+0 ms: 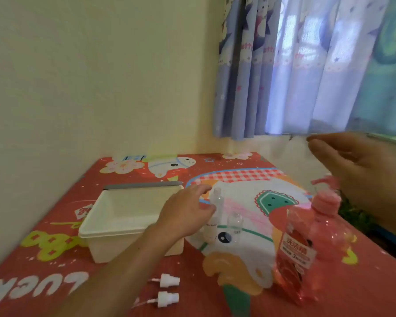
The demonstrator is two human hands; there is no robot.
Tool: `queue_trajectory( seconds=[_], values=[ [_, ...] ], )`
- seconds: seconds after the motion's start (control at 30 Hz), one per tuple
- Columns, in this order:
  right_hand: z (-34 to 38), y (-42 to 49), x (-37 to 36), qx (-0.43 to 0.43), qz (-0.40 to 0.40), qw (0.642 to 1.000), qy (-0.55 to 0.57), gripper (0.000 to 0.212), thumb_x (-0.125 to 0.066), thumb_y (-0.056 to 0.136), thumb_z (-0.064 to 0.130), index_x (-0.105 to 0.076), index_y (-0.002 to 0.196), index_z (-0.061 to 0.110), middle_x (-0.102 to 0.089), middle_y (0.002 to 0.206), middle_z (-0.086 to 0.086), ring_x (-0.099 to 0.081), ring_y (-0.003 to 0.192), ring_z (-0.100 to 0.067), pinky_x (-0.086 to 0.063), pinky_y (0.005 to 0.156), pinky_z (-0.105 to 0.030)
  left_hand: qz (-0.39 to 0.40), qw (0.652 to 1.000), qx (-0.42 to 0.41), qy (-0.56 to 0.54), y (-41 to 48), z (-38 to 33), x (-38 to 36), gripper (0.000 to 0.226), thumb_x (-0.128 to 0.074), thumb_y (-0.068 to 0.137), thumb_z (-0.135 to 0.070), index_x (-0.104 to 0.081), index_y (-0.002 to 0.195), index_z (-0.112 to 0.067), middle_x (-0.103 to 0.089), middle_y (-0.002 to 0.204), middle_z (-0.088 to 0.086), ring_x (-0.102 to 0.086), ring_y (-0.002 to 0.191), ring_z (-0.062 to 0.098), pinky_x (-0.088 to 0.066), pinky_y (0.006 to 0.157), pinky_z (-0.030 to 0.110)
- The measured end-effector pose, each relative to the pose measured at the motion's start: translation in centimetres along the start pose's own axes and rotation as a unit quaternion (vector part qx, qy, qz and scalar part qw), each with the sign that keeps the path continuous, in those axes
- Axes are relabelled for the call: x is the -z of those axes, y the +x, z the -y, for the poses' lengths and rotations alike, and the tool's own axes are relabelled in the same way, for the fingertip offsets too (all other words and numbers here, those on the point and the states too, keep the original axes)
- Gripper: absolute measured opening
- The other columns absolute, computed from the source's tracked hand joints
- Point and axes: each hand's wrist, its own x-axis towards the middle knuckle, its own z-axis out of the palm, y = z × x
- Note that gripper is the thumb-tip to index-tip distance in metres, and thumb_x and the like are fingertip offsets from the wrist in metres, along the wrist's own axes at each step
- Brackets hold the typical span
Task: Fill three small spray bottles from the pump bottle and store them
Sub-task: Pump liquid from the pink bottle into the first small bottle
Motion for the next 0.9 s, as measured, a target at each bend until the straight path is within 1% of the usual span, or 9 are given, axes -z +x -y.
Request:
queue_trajectory(
  seconds=[0.1, 0.17, 0.23, 0.33, 0.47, 0.6, 0.7, 0.77, 0.9],
  values=[
    [-1.9, 0.0, -0.4, -0.085, 0.009, 0.989, 0.122, 0.038, -0.056, 0.082, 0.072, -0.073, 0.091, 0.04, -0.074, 0.099, 0.014, -0.072, 0.087, -0.02, -0.056, 0.084, -0.042, 0.013, 0.999, 0.007, 0.046, 0.2, 0.3, -0.7, 0.052, -0.051, 0.092, -0.045, -0.041, 0.142, -0.033, -0.048, 0.144, -0.012, -0.051, 0.125, 0.015, -0.044, 0.097, 0.033],
    [-2.4, -0.5, -1.0, -0.14, 0.035, 0.974, 0.173, 0.041, -0.054, 0.083, 0.062, -0.075, 0.093, 0.029, -0.077, 0.095, 0.009, -0.071, 0.091, -0.018, -0.054, 0.08, -0.037, 0.03, 0.998, 0.012, 0.056, 0.3, 0.3, -1.3, 0.055, -0.052, 0.091, -0.043, -0.039, 0.143, -0.032, -0.047, 0.146, -0.01, -0.049, 0.127, 0.015, -0.043, 0.098, 0.033],
    [-2.8, -0.9, -1.6, -0.151, 0.045, 0.966, 0.204, 0.041, -0.051, 0.09, 0.054, -0.076, 0.091, 0.022, -0.078, 0.09, 0.008, -0.071, 0.084, -0.008, -0.051, 0.076, -0.032, 0.038, 0.997, 0.015, 0.058, 0.5, 0.1, -1.9, 0.057, -0.053, 0.09, -0.043, -0.037, 0.145, -0.031, -0.045, 0.147, -0.009, -0.048, 0.129, 0.015, -0.042, 0.099, 0.033],
    [-3.6, -1.1, -2.0, -0.163, 0.044, 0.951, 0.258, 0.041, -0.052, 0.095, 0.045, -0.074, 0.086, 0.012, -0.079, 0.093, -0.004, -0.074, 0.082, -0.015, -0.053, 0.081, -0.034, 0.039, 0.996, 0.018, 0.074, 0.9, 0.1, -2.6, 0.06, -0.054, 0.089, -0.044, -0.037, 0.145, -0.031, -0.047, 0.147, -0.009, -0.05, 0.128, 0.015, -0.042, 0.099, 0.032],
    [-3.9, -1.6, -2.7, -0.184, 0.052, 0.923, 0.336, 0.043, -0.056, 0.085, 0.049, -0.07, 0.081, 0.008, -0.078, 0.087, -0.013, -0.075, 0.072, -0.021, -0.052, 0.073, -0.037, 0.04, 0.993, 0.022, 0.108, 1.3, 0.1, -3.4, 0.061, -0.056, 0.088, -0.046, -0.039, 0.145, -0.03, -0.057, 0.138, -0.005, -0.055, 0.122, 0.019, -0.043, 0.099, 0.033],
    [-4.0, -1.8, -3.0, -0.198, 0.046, 0.915, 0.348, 0.044, -0.057, 0.076, 0.054, -0.071, 0.066, 0.015, -0.077, 0.077, -0.011, -0.07, 0.058, -0.015, -0.049, 0.064, -0.034, 0.042, 0.988, 0.022, 0.145, 1.6, 0.0, -4.1, 0.052, -0.053, 0.09, -0.046, -0.044, 0.139, -0.029, -0.066, 0.122, -0.002, -0.057, 0.114, 0.021, -0.036, 0.1, 0.032],
    [-4.3, -1.9, -3.0, -0.192, 0.051, 0.917, 0.345, 0.047, -0.057, 0.089, 0.052, -0.074, 0.057, 0.022, -0.075, 0.078, -0.017, -0.066, 0.06, -0.019, -0.049, 0.068, -0.037, 0.04, 0.985, 0.012, 0.169, 1.7, 0.2, -4.6, 0.045, -0.053, 0.09, -0.044, -0.05, 0.132, -0.028, -0.069, 0.115, -0.004, -0.06, 0.107, 0.016, -0.027, 0.108, 0.031],
    [-4.6, -1.9, -2.9, -0.185, 0.052, 0.919, 0.344, 0.05, -0.054, 0.084, 0.057, -0.075, 0.058, 0.02, -0.073, 0.081, -0.024, -0.064, 0.063, -0.022, -0.048, 0.071, -0.04, 0.039, 0.985, 0.015, 0.168, 1.7, 0.4, -4.8, 0.044, -0.055, 0.089, -0.044, -0.05, 0.13, -0.029, -0.068, 0.115, -0.006, -0.06, 0.106, 0.014, -0.023, 0.112, 0.031],
    [-4.8, -1.8, -3.1, -0.177, 0.054, 0.923, 0.338, 0.056, -0.054, 0.076, 0.066, -0.076, 0.061, 0.016, -0.073, 0.079, -0.024, -0.064, 0.062, -0.022, -0.048, 0.069, -0.037, 0.026, 0.988, 0.024, 0.149, 1.4, 0.0, -4.4, 0.044, -0.058, 0.089, -0.045, -0.048, 0.129, -0.029, -0.068, 0.115, -0.006, -0.058, 0.109, 0.014, -0.024, 0.113, 0.031]
  ],
)
